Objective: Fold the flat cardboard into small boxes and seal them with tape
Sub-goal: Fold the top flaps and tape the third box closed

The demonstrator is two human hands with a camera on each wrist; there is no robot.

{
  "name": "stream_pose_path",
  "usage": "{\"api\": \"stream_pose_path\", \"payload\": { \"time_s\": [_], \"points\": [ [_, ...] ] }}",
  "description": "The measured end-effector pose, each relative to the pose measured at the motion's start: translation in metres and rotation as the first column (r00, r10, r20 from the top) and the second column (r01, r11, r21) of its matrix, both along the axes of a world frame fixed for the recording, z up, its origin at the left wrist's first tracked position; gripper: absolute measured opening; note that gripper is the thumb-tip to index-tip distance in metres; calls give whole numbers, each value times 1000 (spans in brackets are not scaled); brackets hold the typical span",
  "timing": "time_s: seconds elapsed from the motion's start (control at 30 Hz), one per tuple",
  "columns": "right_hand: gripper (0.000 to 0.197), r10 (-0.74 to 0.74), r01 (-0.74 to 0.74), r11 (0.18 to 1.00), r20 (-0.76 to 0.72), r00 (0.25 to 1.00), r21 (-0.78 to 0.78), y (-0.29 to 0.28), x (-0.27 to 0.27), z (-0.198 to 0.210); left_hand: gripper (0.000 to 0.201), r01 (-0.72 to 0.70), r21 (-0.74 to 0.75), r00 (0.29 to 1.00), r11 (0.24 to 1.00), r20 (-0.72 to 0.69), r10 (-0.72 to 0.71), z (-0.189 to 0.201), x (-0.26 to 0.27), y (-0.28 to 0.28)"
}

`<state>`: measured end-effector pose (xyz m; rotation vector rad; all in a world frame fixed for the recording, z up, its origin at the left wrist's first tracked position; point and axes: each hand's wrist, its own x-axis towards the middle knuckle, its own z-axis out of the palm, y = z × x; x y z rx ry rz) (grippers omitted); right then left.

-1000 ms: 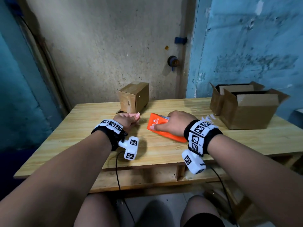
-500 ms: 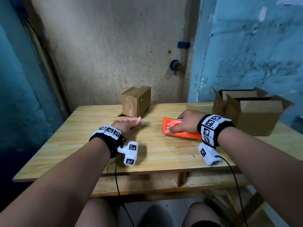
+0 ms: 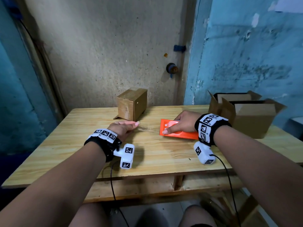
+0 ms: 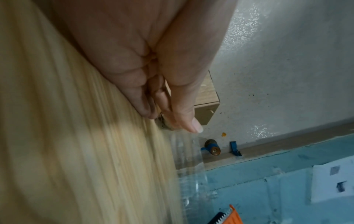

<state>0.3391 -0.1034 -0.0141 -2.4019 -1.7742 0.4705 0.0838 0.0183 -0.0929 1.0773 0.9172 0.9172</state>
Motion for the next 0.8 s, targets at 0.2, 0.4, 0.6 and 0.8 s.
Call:
{"api": "stream_pose_path", "payload": {
  "time_s": [0.2, 0.4, 0.6, 0.8],
  "points": [
    [85, 39, -38, 998, -35, 999, 42, -3, 8, -3, 29, 65, -18, 998, 998, 18, -65, 0, 0, -5],
    [84, 71, -70, 996, -19, 997, 52, -3, 8, -5, 23, 124, -33, 992, 992, 10, -124, -2, -11, -27],
    [75, 121, -115, 991, -84, 989, 70, -17, 12, -5, 40, 70, -43, 997, 997, 27, -69, 1, -16, -40],
    [81, 126, -106, 986, -160, 979, 127, -23, 15, -11, 15, -7, -42, 997, 999, -76, 4, 15, -10, -25]
  ]
}}
